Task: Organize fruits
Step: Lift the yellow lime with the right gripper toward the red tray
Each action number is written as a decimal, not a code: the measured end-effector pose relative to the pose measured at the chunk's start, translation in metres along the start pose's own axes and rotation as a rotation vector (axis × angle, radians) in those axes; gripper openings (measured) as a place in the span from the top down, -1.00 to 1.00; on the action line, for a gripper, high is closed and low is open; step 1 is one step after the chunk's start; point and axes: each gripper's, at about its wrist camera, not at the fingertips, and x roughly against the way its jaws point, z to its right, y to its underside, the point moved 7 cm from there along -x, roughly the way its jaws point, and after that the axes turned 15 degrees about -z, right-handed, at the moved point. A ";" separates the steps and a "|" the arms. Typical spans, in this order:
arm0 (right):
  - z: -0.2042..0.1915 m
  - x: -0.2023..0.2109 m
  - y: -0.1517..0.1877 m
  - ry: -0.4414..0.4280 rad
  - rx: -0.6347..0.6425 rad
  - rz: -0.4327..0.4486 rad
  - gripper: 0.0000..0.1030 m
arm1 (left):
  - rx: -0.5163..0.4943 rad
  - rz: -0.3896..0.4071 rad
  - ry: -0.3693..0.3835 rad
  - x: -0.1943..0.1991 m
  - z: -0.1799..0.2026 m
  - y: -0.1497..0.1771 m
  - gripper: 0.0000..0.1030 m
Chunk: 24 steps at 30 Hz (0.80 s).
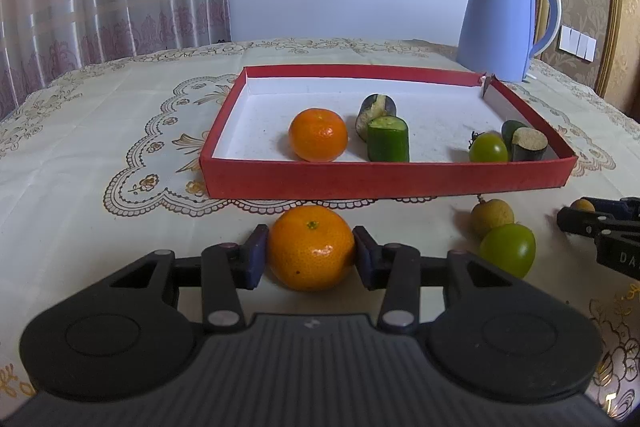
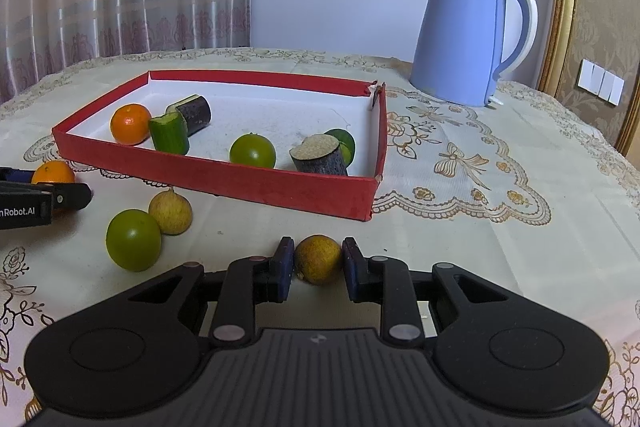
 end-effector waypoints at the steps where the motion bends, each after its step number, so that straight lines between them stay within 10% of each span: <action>1: 0.000 0.000 0.000 -0.002 -0.002 0.000 0.51 | 0.000 0.000 0.000 0.000 0.000 0.000 0.19; 24: 0.003 0.026 -0.050 0.049 0.048 0.106 0.51 | 0.006 0.002 0.020 0.000 0.000 0.000 0.15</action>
